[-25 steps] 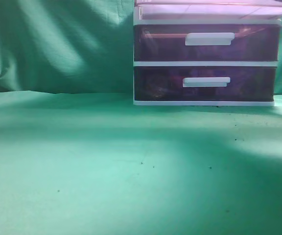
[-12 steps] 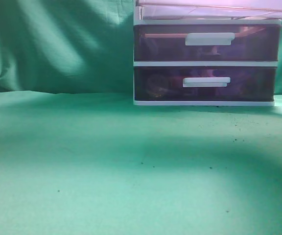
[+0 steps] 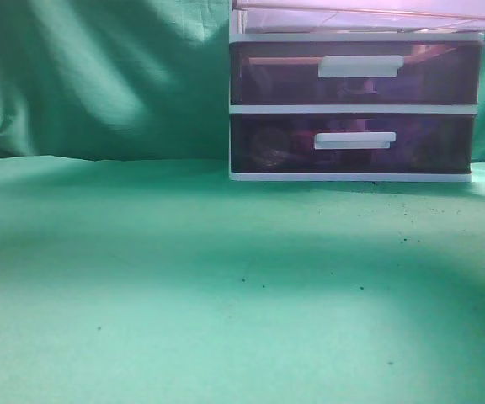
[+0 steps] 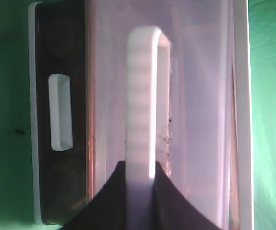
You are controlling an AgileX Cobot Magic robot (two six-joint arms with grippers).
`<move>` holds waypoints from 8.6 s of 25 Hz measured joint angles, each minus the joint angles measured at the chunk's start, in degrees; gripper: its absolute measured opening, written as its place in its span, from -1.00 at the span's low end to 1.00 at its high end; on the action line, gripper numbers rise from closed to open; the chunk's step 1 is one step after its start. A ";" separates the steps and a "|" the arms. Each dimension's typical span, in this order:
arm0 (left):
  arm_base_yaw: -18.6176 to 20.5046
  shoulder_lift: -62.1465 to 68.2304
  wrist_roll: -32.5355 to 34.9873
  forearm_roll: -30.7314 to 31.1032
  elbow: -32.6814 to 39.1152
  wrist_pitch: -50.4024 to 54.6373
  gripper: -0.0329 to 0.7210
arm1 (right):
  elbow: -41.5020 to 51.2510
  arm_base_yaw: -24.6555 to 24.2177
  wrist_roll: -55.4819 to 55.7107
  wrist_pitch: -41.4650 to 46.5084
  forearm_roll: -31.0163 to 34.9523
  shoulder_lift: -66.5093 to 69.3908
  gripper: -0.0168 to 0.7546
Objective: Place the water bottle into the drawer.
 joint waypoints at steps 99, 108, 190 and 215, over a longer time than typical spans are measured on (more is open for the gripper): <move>-8.66 -34.55 -49.62 27.04 48.92 -7.39 -0.91 | -35.72 -2.79 19.41 2.89 0.24 25.87 0.16; -8.66 -34.71 -49.73 27.00 48.92 -7.39 -0.91 | -26.14 -1.66 28.40 1.91 -0.47 16.08 0.23; -8.66 -87.65 -44.64 5.74 102.60 -35.95 -0.91 | 34.46 -4.33 48.30 34.00 34.51 -76.32 -0.96; -8.66 -87.65 -44.64 5.74 102.60 -35.97 -0.91 | 40.35 -10.05 54.16 42.79 33.93 -78.47 -0.83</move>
